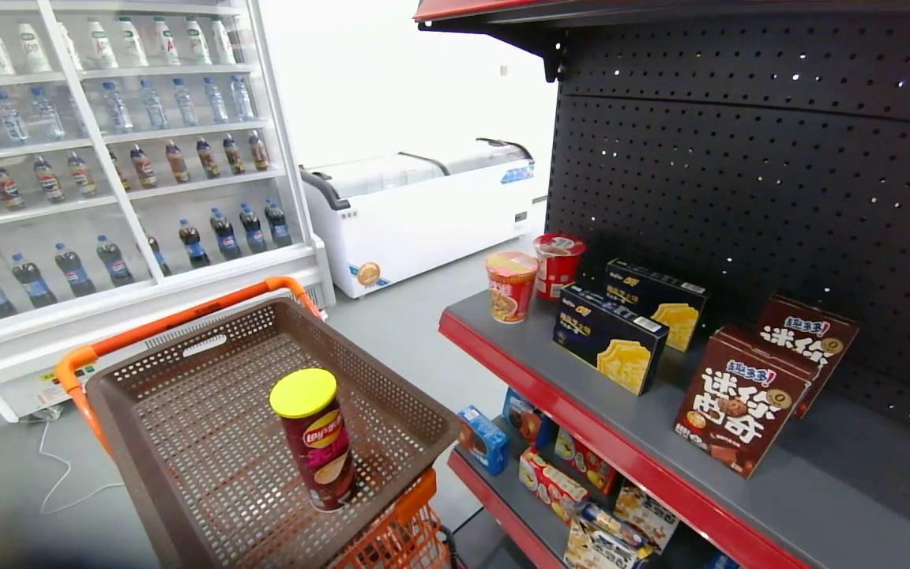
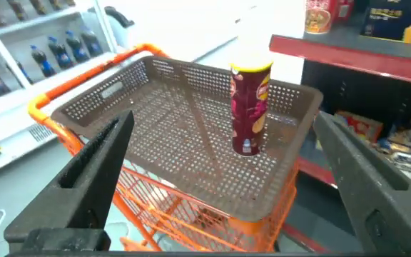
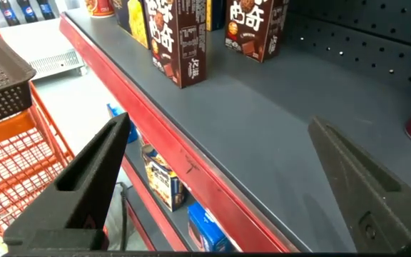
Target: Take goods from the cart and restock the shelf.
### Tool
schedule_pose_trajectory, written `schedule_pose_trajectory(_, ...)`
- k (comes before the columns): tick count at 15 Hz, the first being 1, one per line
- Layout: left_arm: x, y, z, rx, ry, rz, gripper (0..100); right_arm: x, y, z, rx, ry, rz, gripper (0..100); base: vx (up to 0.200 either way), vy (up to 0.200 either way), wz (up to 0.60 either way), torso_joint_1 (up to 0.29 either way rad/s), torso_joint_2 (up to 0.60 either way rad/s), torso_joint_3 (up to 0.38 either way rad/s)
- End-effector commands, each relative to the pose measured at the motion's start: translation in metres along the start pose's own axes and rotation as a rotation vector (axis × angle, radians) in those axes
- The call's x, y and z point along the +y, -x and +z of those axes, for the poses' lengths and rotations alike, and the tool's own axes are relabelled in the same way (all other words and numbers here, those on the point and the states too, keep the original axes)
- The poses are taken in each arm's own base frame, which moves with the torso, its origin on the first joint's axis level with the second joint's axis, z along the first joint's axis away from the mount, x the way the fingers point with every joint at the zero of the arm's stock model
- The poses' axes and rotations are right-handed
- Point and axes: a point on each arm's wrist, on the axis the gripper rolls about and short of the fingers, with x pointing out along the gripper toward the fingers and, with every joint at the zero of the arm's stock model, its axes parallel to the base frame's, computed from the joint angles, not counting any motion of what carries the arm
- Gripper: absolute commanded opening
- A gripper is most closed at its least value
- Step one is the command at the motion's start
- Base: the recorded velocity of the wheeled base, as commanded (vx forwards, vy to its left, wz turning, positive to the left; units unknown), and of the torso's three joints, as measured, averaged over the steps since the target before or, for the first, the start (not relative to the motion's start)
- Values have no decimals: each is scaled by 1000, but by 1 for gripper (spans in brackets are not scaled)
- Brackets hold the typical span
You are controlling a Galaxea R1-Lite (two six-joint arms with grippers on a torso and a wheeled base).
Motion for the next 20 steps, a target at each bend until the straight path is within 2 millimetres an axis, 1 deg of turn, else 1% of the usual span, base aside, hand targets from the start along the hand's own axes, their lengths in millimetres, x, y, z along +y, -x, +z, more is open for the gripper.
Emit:
schedule_pose_trajectory(1, 8, -74, 36, 282, 48, -64, 100, 0, 0, 0, 0, 0, 0, 100, 0, 0, 0, 0, 0, 0)
schedule_pose_trajectory(3, 10, -104, 31, 331, 69, -70, 100, 0, 0, 0, 0, 0, 0, 100, 0, 0, 0, 0, 0, 0)
schedule_pose_trajectory(4, 10, -105, 31, 331, 69, -70, 100, 0, 0, 0, 0, 0, 0, 100, 0, 0, 0, 0, 0, 0)
schedule_pose_trajectory(5, 10, -129, 16, 373, 75, -77, 100, 0, 0, 0, 0, 0, 0, 100, 0, 0, 0, 0, 0, 0)
schedule_pose_trajectory(6, 7, -144, 1, 415, 77, -101, 100, 0, 0, 0, 0, 0, 0, 100, 0, 0, 0, 0, 0, 0)
schedule_pose_trajectory(7, 5, -154, -11, 436, 82, -136, 100, 0, 0, 0, 0, 0, 0, 100, 0, 0, 0, 0, 0, 0)
schedule_pose_trajectory(9, 4, -170, -31, 481, 96, -179, 100, 0, 0, 0, 0, 0, 0, 100, 0, 0, 0, 0, 0, 0)
schedule_pose_trajectory(10, 3, -178, -38, 487, 98, -180, 100, 0, 0, 0, 0, 0, 0, 100, 0, 0, 0, 0, 0, 0)
schedule_pose_trajectory(11, 3, -187, -44, 489, 98, -182, 100, 0, 0, 0, 0, 0, 0, 100, 0, 0, 0, 0, 0, 0)
schedule_pose_trajectory(12, 2, -192, -46, 489, 95, -188, 100, 0, 0, 0, 0, 0, 0, 100, 0, 0, 0, 0, 0, 0)
schedule_pose_trajectory(13, 0, -204, -53, 489, 93, -198, 100, 0, 0, 0, 0, 0, 0, 100, 0, 0, 0, 0, 0, 0)
schedule_pose_trajectory(17, -8, -239, -78, 468, 82, -230, 100, 0, 0, 0, 0, 0, 0, 100, 0, 0, 0, 0, 0, 0)
schedule_pose_trajectory(20, -16, -256, -93, 429, 74, -251, 100, 0, 0, 0, 0, 0, 0, 100, 0, 0, 0, 0, 0, 0)
